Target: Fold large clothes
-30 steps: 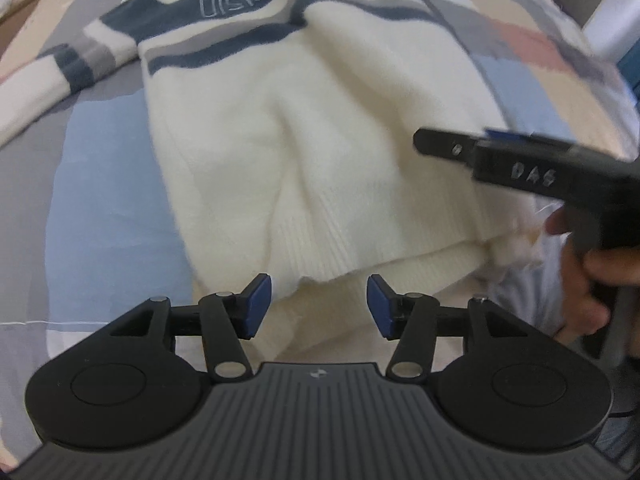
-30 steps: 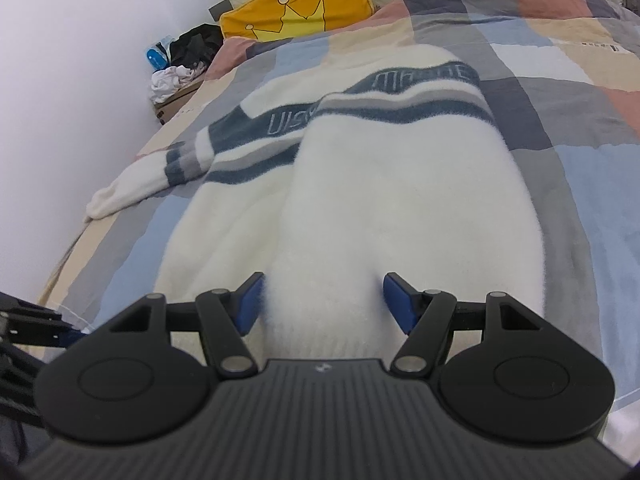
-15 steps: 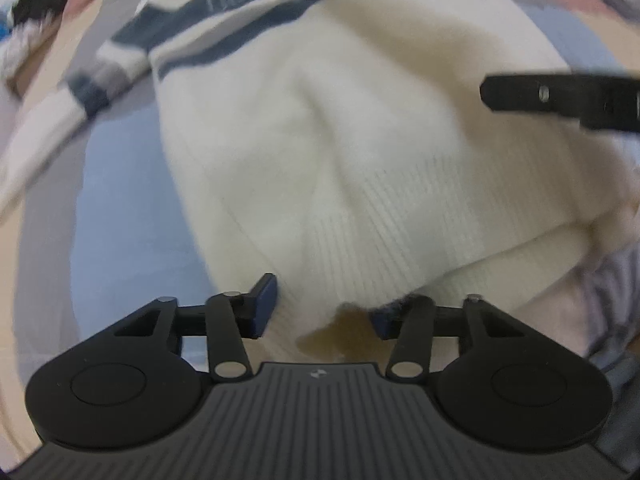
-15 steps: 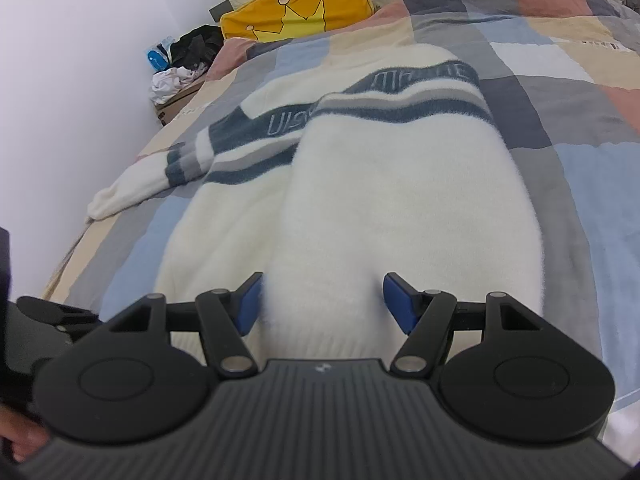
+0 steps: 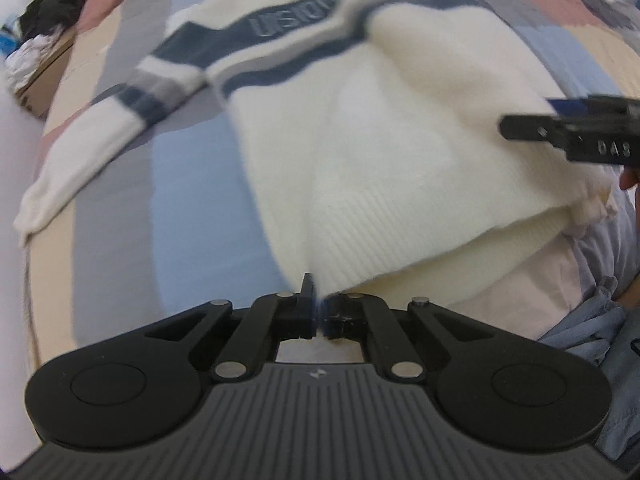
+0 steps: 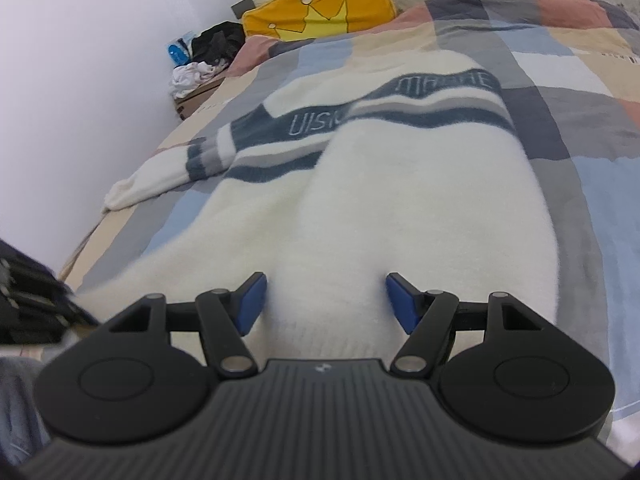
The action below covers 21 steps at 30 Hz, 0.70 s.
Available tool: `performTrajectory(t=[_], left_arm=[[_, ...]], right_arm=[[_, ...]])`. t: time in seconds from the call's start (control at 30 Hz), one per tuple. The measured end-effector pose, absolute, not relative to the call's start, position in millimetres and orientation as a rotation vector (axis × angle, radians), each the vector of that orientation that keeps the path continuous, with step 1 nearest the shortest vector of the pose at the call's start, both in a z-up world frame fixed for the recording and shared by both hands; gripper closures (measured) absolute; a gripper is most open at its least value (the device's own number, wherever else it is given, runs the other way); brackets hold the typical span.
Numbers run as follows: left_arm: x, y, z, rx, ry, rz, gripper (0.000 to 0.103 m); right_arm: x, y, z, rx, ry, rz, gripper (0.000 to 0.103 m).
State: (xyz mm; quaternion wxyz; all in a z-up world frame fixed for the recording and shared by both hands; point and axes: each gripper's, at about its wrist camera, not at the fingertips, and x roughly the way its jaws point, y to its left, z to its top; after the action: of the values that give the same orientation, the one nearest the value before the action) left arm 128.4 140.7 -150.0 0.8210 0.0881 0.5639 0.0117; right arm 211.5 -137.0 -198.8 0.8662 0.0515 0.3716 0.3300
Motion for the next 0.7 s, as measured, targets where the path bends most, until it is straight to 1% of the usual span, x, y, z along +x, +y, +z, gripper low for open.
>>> performTrajectory(t=[0.13,0.43,0.53,0.63,0.7], left_arm=[[119.5,159.1,-144.9,0.192,1.222,0.066,0.1],[133.4,160.9,-193.4,0.106,1.382,0.152,0.1],[135.1,157.6,-202.8,0.05,1.406,0.177,0.1],[134.5,149.4,-203.5,0.058,1.4,0.165,0.099],[132.2,147.8,-200.1,0.046,1.398,0.152,0.093]], right_arm=[[207.3,-133.8,-199.1,0.092,0.782,0.714,0.034],[206.7,-119.1,-216.2,-0.011,0.835,0.705,0.035],[209.7,-119.1,-218.5,-0.003,0.849,0.7,0.035],[211.2,-123.9,-215.5,0.033,0.852,0.704,0.035],[213.5,-129.7,-212.6,0.072,0.858,0.709,0.035]])
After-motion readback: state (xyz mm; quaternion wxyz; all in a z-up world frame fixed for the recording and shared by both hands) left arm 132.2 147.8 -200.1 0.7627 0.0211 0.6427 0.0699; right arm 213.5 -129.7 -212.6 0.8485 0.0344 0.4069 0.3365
